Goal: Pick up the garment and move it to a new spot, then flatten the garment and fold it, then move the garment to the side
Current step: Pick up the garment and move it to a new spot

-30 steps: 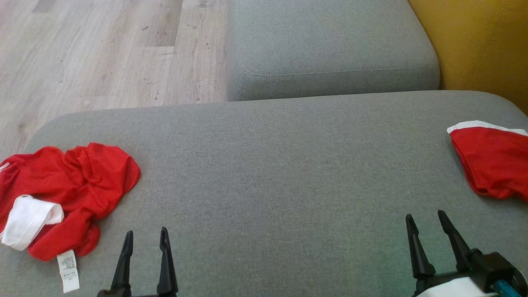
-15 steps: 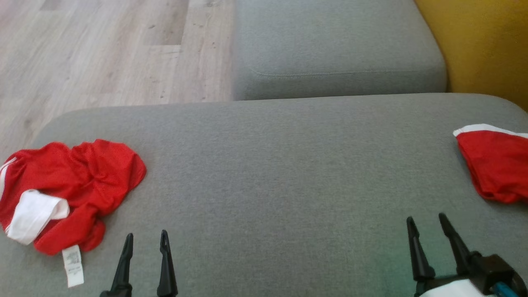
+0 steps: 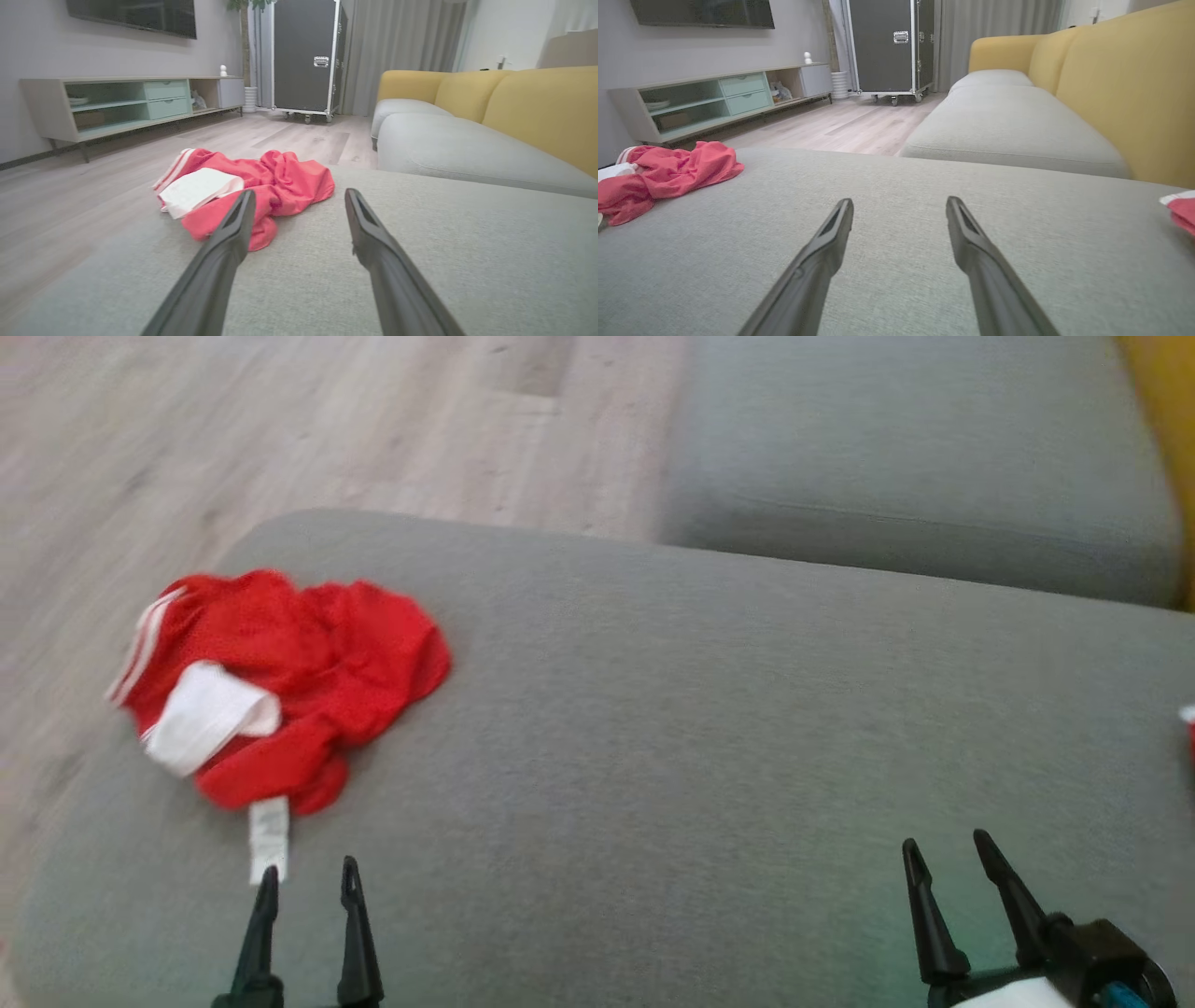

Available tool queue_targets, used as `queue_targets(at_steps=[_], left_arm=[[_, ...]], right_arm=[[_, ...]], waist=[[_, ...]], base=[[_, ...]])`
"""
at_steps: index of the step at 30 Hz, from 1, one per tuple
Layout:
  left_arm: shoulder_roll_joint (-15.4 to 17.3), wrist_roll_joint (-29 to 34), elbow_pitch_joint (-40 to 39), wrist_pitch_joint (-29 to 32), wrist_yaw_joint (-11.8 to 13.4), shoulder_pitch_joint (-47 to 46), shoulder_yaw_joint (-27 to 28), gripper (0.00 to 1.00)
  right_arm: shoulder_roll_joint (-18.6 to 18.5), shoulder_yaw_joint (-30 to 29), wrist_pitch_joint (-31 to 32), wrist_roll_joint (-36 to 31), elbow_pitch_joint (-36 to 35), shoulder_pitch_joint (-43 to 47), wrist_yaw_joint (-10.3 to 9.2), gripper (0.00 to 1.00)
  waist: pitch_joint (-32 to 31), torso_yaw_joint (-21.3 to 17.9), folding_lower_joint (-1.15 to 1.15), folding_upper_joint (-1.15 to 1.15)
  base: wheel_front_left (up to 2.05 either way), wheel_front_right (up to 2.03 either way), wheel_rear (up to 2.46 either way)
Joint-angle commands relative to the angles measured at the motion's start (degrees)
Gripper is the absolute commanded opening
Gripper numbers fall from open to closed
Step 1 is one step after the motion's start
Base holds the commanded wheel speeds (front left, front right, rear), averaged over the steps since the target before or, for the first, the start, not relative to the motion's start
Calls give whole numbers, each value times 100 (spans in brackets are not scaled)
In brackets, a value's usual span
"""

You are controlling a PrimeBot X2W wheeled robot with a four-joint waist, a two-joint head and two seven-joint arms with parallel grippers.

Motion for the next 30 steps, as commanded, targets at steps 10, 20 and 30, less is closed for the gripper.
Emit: queue_targets(at_steps=[10,20,30], left_arm=[[-25,-10,-375,-28,53,-332,579,100],[236,128,-130,-28,-282,-2349,1089,100],[898,90,2683,857,-435,-5693,1148,100]], right_arm=[[-191,90,-63,21,-185,-293,-4,100],[-974,206,-63,-151,-356,-842,-4,100],[-1946,214,-63,-194,-637,-1314,-4,100]], waist=[[464,1131,0,0],[1871,1073,0,0],[3080,684,0,0]], base=[[0,0,0],[0,0,0],[0,0,0]])
